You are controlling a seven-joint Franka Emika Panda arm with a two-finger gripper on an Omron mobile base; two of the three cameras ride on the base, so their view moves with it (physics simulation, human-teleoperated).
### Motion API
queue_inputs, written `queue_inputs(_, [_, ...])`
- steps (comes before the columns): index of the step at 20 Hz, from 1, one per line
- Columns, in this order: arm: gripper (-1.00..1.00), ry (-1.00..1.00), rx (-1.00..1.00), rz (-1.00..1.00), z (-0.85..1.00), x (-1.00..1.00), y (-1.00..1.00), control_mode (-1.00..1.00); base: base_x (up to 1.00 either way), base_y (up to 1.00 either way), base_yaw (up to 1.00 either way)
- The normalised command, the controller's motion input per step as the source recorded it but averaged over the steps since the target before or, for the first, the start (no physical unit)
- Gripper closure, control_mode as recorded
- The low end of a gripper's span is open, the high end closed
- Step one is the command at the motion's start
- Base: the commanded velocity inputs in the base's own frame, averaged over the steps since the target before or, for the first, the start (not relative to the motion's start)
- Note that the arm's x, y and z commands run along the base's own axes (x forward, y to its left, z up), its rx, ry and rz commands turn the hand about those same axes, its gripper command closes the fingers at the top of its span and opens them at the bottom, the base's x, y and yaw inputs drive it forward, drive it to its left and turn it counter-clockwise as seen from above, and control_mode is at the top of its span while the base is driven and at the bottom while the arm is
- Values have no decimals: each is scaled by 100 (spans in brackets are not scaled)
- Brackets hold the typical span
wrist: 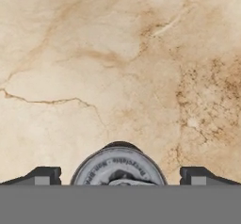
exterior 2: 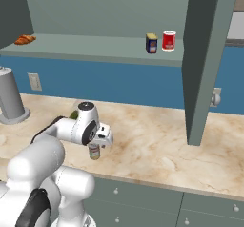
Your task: Pick the cans from the counter and place them in their designated side in the cabinet.
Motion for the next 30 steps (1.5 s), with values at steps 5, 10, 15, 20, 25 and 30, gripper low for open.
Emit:
queue_inputs(5, [-100,0,0,0,-23,-3,0,-100,0,0,0])
queue_inputs(10, [-100,0,0,0,-20,-10,1,-100,0,0,0])
queue_inputs(15, [100,0,-1,0,-21,-8,4,-100,0,0,0])
queue_inputs(20, [100,0,-1,0,-12,-21,0,-100,0,0,0])
queue_inputs(25, [100,0,-1,0,-4,-26,0,-100,0,0,0])
queue_inputs(30, [100,-4,0,0,24,-6,-1,-100,0,0,0])
